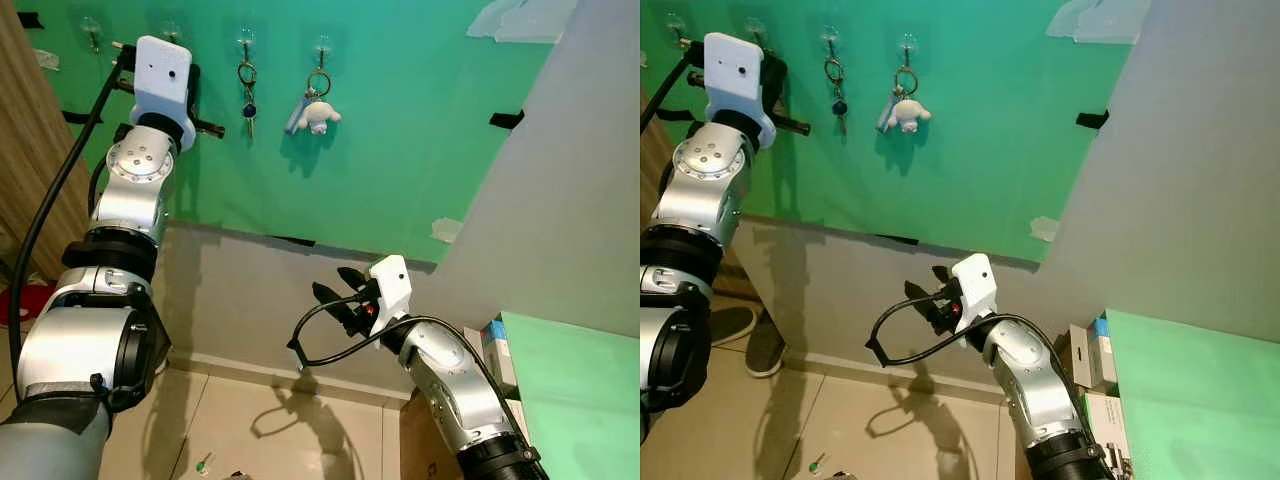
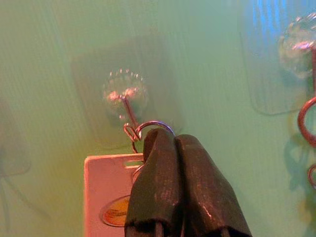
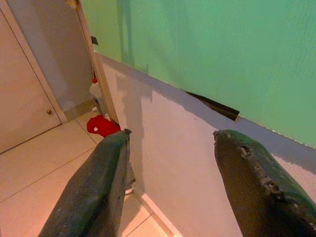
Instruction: Hang keys on a hook
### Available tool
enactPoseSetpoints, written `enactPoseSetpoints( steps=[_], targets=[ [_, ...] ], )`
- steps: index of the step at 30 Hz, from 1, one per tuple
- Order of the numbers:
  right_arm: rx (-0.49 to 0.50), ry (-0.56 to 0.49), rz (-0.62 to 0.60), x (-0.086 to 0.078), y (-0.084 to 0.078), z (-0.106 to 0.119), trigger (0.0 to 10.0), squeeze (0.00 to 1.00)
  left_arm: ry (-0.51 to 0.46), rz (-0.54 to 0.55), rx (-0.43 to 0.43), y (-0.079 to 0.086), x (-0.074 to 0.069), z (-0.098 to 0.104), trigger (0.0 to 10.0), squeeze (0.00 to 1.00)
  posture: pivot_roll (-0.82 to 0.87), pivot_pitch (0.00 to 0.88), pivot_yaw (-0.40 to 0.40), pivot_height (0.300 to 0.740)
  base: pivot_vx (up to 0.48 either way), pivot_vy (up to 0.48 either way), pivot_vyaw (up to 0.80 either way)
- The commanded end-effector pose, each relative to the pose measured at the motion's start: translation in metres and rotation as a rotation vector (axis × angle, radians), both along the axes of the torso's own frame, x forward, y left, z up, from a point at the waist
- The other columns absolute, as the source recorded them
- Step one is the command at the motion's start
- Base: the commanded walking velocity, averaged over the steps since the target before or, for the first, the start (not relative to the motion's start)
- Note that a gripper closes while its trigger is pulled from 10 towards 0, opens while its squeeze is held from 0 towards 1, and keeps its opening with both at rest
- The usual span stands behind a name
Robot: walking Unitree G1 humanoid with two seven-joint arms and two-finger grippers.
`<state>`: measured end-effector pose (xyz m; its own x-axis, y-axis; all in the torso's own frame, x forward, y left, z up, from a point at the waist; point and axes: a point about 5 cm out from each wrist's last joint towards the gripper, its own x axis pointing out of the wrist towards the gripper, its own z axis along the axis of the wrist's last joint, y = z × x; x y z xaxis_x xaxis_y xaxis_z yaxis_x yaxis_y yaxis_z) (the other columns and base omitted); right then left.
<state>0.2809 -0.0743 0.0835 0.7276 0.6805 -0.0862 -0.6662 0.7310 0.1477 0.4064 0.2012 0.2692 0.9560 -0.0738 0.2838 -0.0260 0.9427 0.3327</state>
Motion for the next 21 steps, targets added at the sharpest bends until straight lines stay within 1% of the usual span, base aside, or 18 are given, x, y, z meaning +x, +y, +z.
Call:
enactPoseSetpoints(
  steps=[1, 3, 5, 8, 9, 11, 13, 18, 20, 21],
  targets=[
    [0.003, -0.001, -0.008, 0.000, -0.003, 0.001, 10.0, 0.00, 0.009, -0.032, 0.039, -0.013, -0.001, -0.007, 10.0, 0.00, 0.00, 0.000, -0.031, 0.740, 0.000, 0.000, 0.00],
    [0.004, -0.001, -0.007, 0.000, -0.002, 0.001, 10.0, 0.00, 0.014, -0.040, 0.044, -0.016, -0.001, -0.010, 10.0, 0.00, 0.00, 0.000, -0.031, 0.740, 0.000, 0.000, 0.00],
    [0.004, -0.002, -0.007, 0.000, -0.003, 0.002, 10.0, 0.00, 0.023, -0.025, 0.031, -0.016, -0.001, -0.012, 10.0, 0.00, 0.00, 0.000, -0.033, 0.740, 0.000, 0.000, 0.00],
    [0.004, -0.005, -0.009, 0.001, -0.003, 0.002, 10.0, 0.00, 0.004, 0.026, 0.083, -0.018, -0.002, -0.014, 10.0, 0.00, 0.00, 0.000, -0.033, 0.740, 0.000, 0.000, 0.00],
    [0.004, -0.006, -0.009, 0.001, -0.003, 0.002, 10.0, 0.00, -0.012, 0.034, 0.076, -0.017, -0.003, -0.014, 10.0, 1.00, 0.00, 0.000, -0.034, 0.740, 0.000, 0.000, 0.00],
    [0.004, -0.005, -0.009, 0.001, -0.003, 0.002, 10.0, 0.00, -0.008, 0.042, 0.033, -0.017, -0.004, -0.017, 10.0, 1.00, 0.00, 0.000, -0.034, 0.740, 0.000, 0.000, 0.00],
    [0.004, -0.005, -0.009, 0.001, -0.003, 0.002, 10.0, 0.00, -0.002, 0.054, 0.026, -0.016, -0.005, -0.019, 10.0, 1.00, 0.00, 0.000, -0.034, 0.740, 0.000, 0.000, 0.00],
    [0.004, -0.003, -0.010, 0.000, -0.004, 0.002, 10.0, 0.00, -0.004, 0.084, 0.032, -0.015, -0.010, -0.025, 10.0, 1.00, 0.00, 0.000, -0.033, 0.740, 0.000, 0.000, 0.00],
    [0.004, -0.003, -0.010, 0.000, -0.004, 0.002, 10.0, 0.00, -0.045, 0.102, 0.065, -0.017, -0.014, -0.024, 10.0, 1.00, 0.01, 0.000, -0.037, 0.740, 0.000, 0.000, 0.00],
    [0.004, -0.003, -0.010, 0.000, -0.004, 0.002, 10.0, 0.00, -0.045, 0.102, 0.065, -0.017, -0.014, -0.024, 10.0, 1.00, 0.01, 0.000, -0.037, 0.740, 0.000, 0.000, 0.00]
  ],
)
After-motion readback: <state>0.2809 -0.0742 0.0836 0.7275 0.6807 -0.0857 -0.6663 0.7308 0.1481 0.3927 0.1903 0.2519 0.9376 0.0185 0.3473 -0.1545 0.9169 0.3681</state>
